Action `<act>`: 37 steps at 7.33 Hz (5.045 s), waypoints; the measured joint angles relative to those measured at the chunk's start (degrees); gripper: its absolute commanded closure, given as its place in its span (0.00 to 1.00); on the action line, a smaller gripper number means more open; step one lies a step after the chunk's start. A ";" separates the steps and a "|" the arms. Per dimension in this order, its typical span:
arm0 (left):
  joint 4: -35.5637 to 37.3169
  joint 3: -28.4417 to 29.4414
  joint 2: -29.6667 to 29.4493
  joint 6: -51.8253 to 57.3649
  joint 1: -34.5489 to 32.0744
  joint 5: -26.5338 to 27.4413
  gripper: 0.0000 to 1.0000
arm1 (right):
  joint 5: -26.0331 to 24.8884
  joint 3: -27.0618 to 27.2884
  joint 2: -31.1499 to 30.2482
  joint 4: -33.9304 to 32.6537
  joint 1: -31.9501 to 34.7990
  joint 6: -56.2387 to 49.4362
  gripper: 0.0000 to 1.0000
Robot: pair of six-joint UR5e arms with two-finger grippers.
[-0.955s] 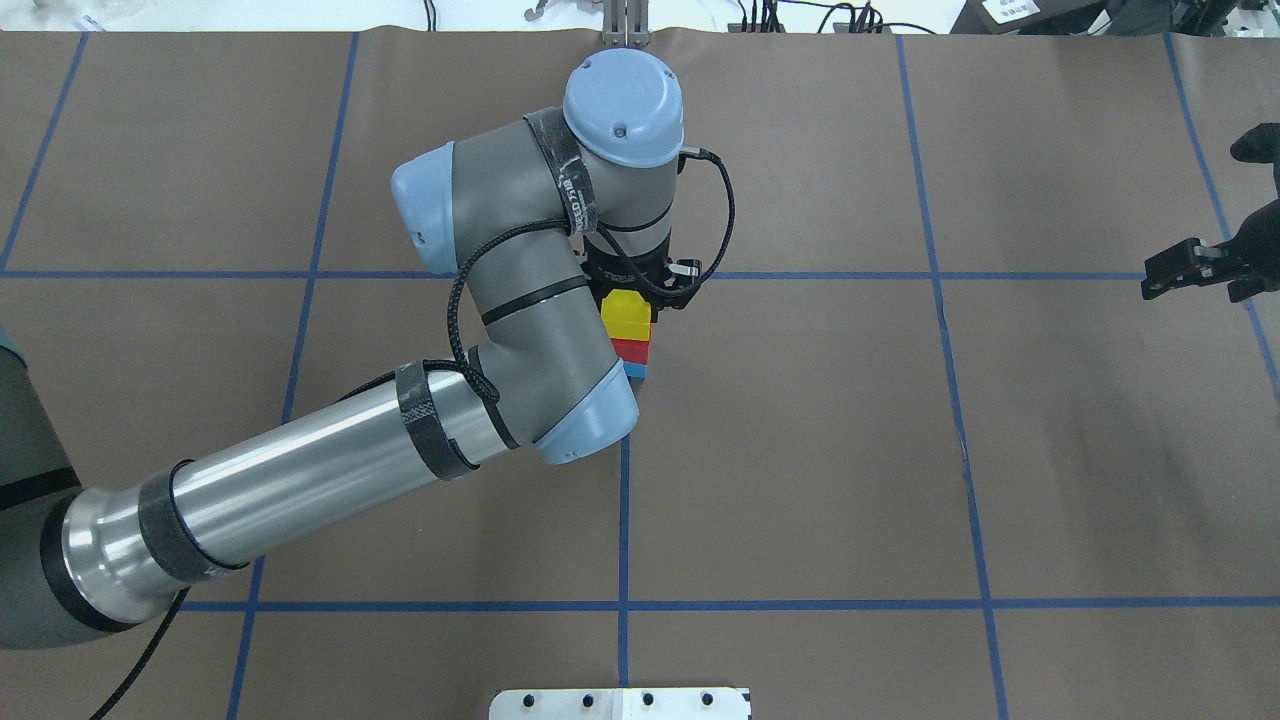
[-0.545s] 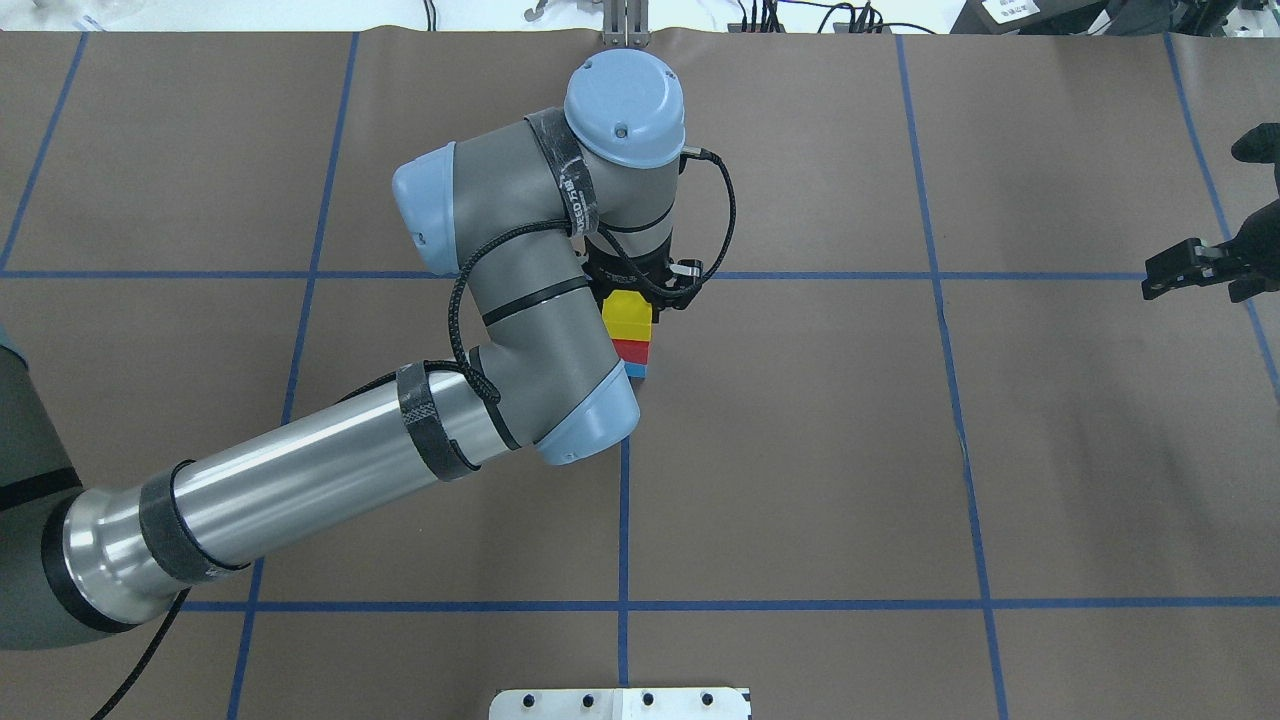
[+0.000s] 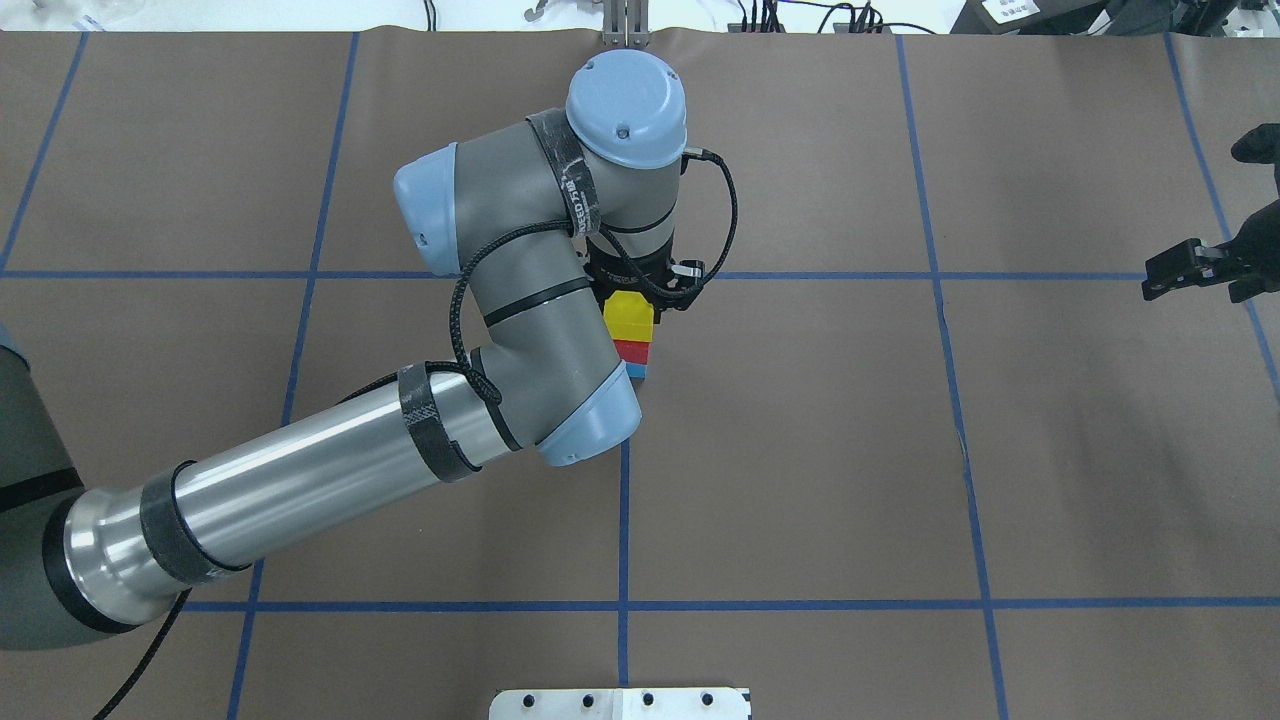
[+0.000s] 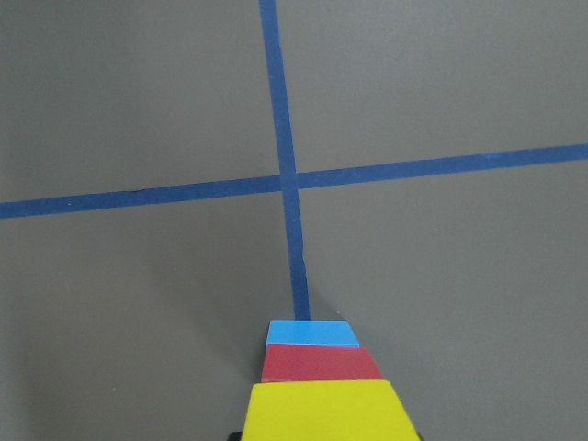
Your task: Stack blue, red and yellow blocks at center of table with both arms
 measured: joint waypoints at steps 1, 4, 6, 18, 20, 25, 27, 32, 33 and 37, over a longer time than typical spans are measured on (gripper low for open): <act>0.00 0.01 0.06 0.00 0.02 0.00 0.98 | 0.00 0.00 0.00 0.00 0.01 -0.01 0.00; 0.00 0.08 0.05 -0.71 0.23 0.00 0.77 | 0.00 0.00 0.00 0.00 -0.02 0.03 0.00; 0.00 0.09 0.04 -1.01 0.28 0.00 0.30 | 0.00 0.00 0.03 0.00 -0.04 -0.01 0.00; 13.38 -43.49 31.26 10.98 -10.13 -1.53 0.01 | 10.20 -2.00 0.11 -0.05 11.01 -6.57 0.00; 13.08 -42.85 42.16 33.82 -25.74 -8.17 0.01 | 13.82 -0.21 -0.20 -0.08 14.63 -6.86 0.00; 12.90 -22.71 47.82 67.42 -51.05 -19.10 0.01 | 13.45 0.95 -4.25 -0.21 16.03 -7.84 0.00; 12.75 -16.93 47.61 68.80 -54.50 -21.50 0.01 | 12.68 -0.05 -3.99 -1.54 16.27 -12.94 0.00; 4.73 -13.22 52.08 69.35 -56.23 -22.47 0.00 | 11.58 -0.88 -0.68 -8.22 17.86 -15.62 0.00; 4.58 -13.47 52.54 69.20 -56.68 -22.45 0.00 | 10.64 -1.05 -0.96 -8.25 18.03 -15.47 0.00; 4.36 -15.78 53.16 68.89 -57.07 -22.56 0.00 | 10.63 -2.16 -0.88 -7.54 18.07 -15.33 0.00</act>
